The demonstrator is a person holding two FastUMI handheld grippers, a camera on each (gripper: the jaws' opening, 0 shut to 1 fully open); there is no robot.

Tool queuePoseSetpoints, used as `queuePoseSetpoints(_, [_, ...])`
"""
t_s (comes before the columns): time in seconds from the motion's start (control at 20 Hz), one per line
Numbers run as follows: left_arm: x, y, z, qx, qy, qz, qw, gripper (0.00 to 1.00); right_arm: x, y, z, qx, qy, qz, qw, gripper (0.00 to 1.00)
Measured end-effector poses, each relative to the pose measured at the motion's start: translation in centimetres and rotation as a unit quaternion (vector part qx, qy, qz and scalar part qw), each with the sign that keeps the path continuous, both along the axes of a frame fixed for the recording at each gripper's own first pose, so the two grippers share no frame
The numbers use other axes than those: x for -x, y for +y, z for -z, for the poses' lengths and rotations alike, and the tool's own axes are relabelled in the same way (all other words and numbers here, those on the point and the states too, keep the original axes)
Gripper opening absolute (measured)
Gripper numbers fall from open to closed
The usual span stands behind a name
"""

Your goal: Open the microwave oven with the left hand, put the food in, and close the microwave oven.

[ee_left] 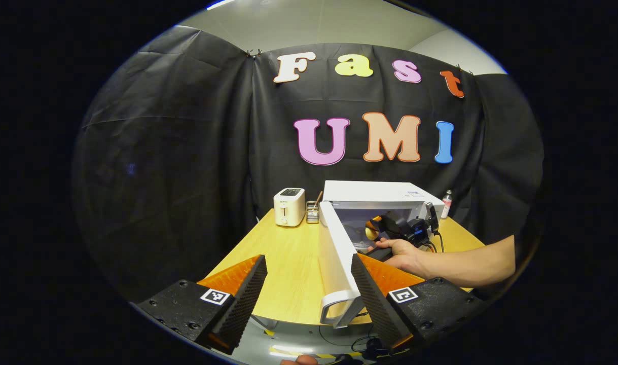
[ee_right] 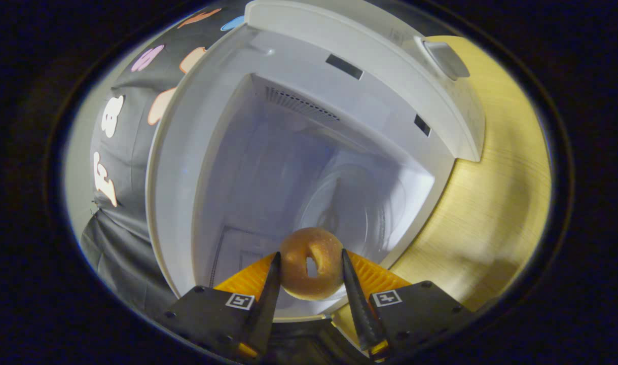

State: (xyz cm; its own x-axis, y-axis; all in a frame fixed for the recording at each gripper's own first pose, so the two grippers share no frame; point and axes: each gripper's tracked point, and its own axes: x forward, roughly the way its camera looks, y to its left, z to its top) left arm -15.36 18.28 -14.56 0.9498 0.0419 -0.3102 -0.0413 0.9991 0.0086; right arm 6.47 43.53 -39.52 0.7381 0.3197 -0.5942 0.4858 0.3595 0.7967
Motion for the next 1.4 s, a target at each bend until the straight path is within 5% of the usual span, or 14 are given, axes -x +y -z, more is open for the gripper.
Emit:
queuePoseSetpoints(0.3, [0.5, 1.8, -0.2, 0.000, -0.005, -0.025, 1.000, 0.98, -0.2, 1.1, 1.8, 0.025, 0.021, -0.003, 0.999, 0.63])
queuePoseSetpoints(0.6, [0.7, 2.5, -0.1, 0.001, -0.004, -0.041, 0.999, 0.98, -0.5, 1.0, 1.6, 0.018, 0.044, -0.002, 0.999, 0.86])
queuePoseSetpoints(0.8, [1.0, 2.5, -0.2, -0.002, -0.003, -0.048, 0.999, 0.98, -0.8, -0.2, 1.5, 0.049, 0.042, -0.001, 0.998, 0.84])
queuePoseSetpoints(0.95, [1.1, 2.3, 0.3, 0.002, 0.002, -0.049, 0.999, 0.98, -0.7, -0.2, 1.5, 0.065, 0.025, -0.024, 0.997, 0.90])
queuePoseSetpoints(1.25, [1.6, 2.0, 1.3, 0.015, 0.010, -0.054, 0.998, 0.98, 1.3, -1.1, -0.8, 0.089, -0.013, -0.072, 0.993, 0.85])
queuePoseSetpoints(1.4, [1.7, 3.4, 1.1, -0.007, 0.008, -0.064, 0.998, 0.98, 3.6, -2.6, -3.6, 0.122, -0.064, -0.127, 0.982, 0.85])
